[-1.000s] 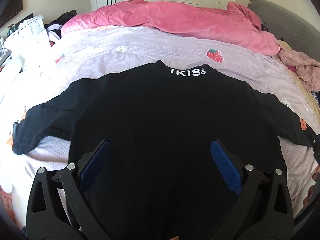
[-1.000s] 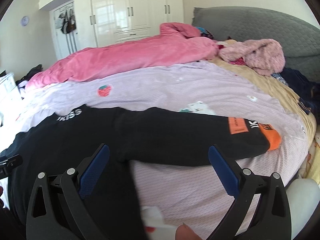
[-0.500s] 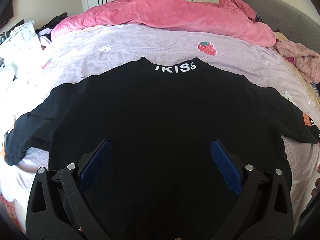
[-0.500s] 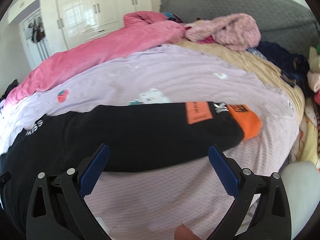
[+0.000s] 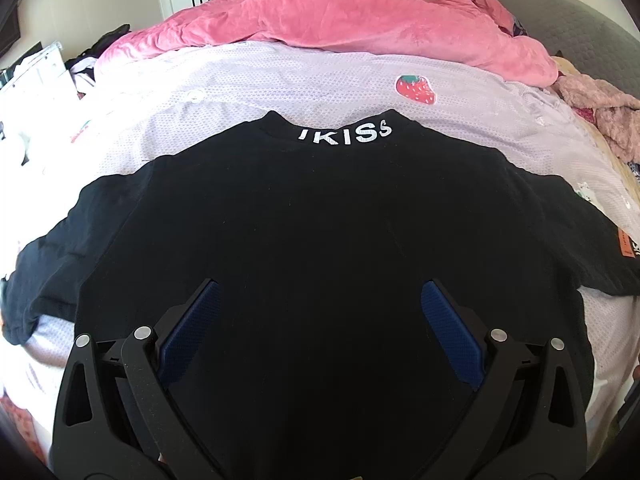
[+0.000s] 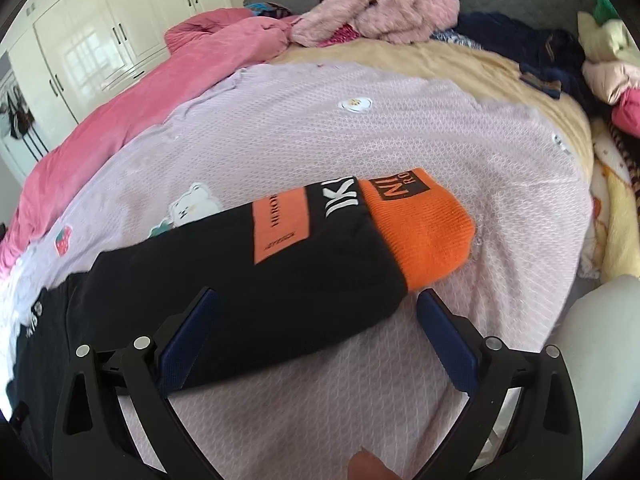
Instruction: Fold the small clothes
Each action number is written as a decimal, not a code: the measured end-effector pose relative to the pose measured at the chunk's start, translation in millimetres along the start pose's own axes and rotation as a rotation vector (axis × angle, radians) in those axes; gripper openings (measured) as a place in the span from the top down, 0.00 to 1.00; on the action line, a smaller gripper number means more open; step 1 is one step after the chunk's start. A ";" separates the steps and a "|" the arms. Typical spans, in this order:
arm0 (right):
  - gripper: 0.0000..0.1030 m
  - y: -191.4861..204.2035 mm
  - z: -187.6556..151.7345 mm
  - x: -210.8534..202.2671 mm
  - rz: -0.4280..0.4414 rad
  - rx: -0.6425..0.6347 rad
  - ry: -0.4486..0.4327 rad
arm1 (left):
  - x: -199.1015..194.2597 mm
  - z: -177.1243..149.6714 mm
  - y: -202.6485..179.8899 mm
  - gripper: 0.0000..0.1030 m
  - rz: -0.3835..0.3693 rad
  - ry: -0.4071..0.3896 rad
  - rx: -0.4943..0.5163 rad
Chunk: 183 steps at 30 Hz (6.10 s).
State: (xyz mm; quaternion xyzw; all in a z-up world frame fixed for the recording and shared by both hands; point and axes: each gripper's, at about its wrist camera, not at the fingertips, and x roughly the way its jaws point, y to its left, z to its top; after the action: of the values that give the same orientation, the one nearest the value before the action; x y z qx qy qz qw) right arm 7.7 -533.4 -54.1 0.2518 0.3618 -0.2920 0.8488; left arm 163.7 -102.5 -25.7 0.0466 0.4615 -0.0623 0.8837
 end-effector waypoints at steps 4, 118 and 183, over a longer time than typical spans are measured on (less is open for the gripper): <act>0.04 -3.7 7.3 9.8 -0.010 0.028 -0.009 | 8.6 6.6 -2.4 0.09 0.004 0.005 -0.002; 0.28 259.9 -87.2 -59.4 0.473 -0.613 -0.052 | -15.3 -10.1 140.1 0.81 -0.133 -0.203 -0.222; 0.21 302.7 -134.1 -70.6 0.562 -0.807 0.095 | -41.2 -42.3 157.0 0.32 -0.074 -0.145 -0.226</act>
State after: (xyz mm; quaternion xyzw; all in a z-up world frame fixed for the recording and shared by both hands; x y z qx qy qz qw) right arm 110.2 -212.9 -17.0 0.0039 0.4024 0.1232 0.9071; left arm 130.2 61.3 -12.1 -0.0747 0.4020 -0.0457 0.9114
